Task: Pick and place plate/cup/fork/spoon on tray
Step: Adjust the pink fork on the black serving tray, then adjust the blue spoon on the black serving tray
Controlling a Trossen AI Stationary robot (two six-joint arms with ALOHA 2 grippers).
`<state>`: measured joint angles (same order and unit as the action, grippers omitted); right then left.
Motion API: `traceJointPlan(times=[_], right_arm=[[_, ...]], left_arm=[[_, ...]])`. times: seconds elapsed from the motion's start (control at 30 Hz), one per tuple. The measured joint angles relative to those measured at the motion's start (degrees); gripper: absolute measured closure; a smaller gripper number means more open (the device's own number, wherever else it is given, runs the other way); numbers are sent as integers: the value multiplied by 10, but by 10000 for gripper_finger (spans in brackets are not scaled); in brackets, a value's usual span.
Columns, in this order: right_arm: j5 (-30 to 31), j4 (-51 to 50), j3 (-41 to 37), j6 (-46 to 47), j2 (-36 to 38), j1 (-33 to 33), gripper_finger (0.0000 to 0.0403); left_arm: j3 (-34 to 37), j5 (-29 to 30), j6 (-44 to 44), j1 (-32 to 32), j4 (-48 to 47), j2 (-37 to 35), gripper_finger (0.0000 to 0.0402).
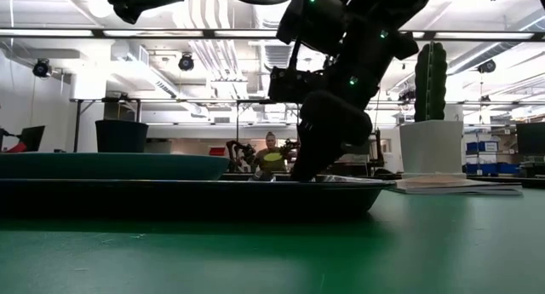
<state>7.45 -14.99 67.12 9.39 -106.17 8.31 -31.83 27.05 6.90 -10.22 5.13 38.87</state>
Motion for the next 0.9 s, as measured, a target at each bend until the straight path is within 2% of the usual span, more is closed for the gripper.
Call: traceJointPlan(times=[0.2,0.67,0.9], right_arm=[[-23,-20,7,-10,0,4,394],[-30,-47,34,-10,-1,5,394],[4,-74,66,-20,0,5,394]], left_arm=[[0,0,0,0,0,0,385],[0,0,0,0,0,0,385],[0,0,0,0,0,0,385]])
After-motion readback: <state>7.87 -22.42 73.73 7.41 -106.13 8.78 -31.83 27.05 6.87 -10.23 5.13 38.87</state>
